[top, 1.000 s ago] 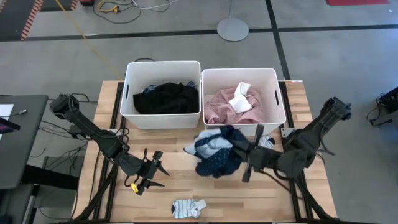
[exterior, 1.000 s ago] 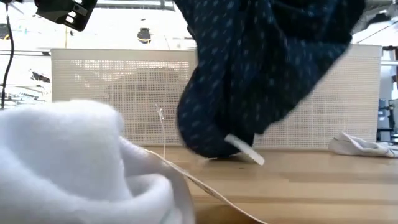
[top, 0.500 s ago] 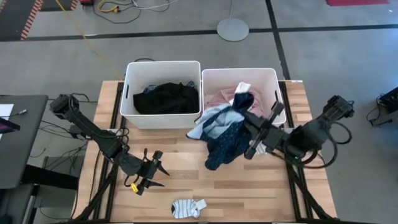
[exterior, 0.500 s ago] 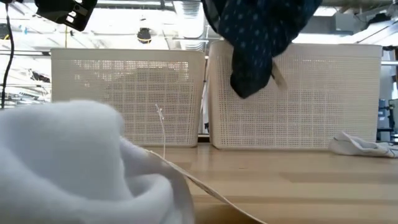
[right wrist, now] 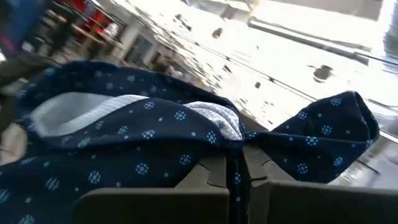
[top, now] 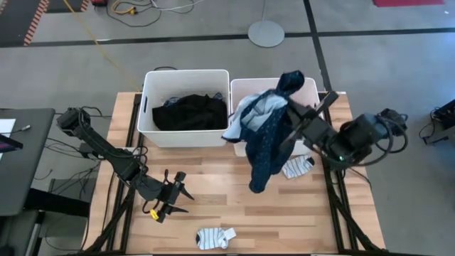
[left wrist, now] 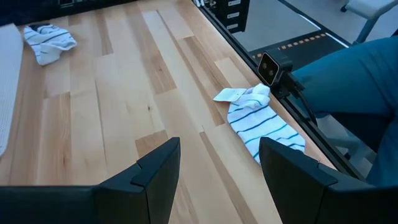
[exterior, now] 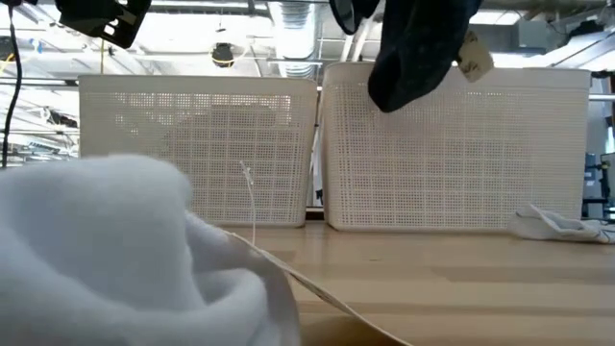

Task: Sort clothes
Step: Put the blue shirt into the left white laundry organizer

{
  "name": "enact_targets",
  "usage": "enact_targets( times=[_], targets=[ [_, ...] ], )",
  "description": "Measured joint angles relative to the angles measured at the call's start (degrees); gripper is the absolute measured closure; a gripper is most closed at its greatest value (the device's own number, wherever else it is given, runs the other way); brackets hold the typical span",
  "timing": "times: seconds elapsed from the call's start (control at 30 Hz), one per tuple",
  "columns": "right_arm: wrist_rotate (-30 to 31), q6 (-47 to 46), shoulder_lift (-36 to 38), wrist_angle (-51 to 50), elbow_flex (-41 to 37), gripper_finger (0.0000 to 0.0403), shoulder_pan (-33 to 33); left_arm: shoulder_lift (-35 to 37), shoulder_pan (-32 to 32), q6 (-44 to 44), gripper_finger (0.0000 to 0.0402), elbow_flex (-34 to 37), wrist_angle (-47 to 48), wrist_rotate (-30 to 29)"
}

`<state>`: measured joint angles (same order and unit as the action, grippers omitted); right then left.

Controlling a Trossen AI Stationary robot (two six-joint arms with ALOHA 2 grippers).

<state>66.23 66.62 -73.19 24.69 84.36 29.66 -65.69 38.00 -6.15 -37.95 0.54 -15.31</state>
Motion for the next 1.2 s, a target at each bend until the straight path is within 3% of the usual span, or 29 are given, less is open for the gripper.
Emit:
enact_targets(
  times=[0.37, 1.2],
  targets=[
    [2.06, 3.05, 0.09, -0.22, 1.97, 0.0397, -7.23, 0.0, 0.02, -0.13, 0.0187, 0.0, 0.0, -0.02],
    [4.54, -0.19, 0.13, -3.52, 1.97, 0.0397, -7.87, 0.0, 0.02, 0.14, 0.0187, 0.0, 0.04, -0.07]
  ],
)
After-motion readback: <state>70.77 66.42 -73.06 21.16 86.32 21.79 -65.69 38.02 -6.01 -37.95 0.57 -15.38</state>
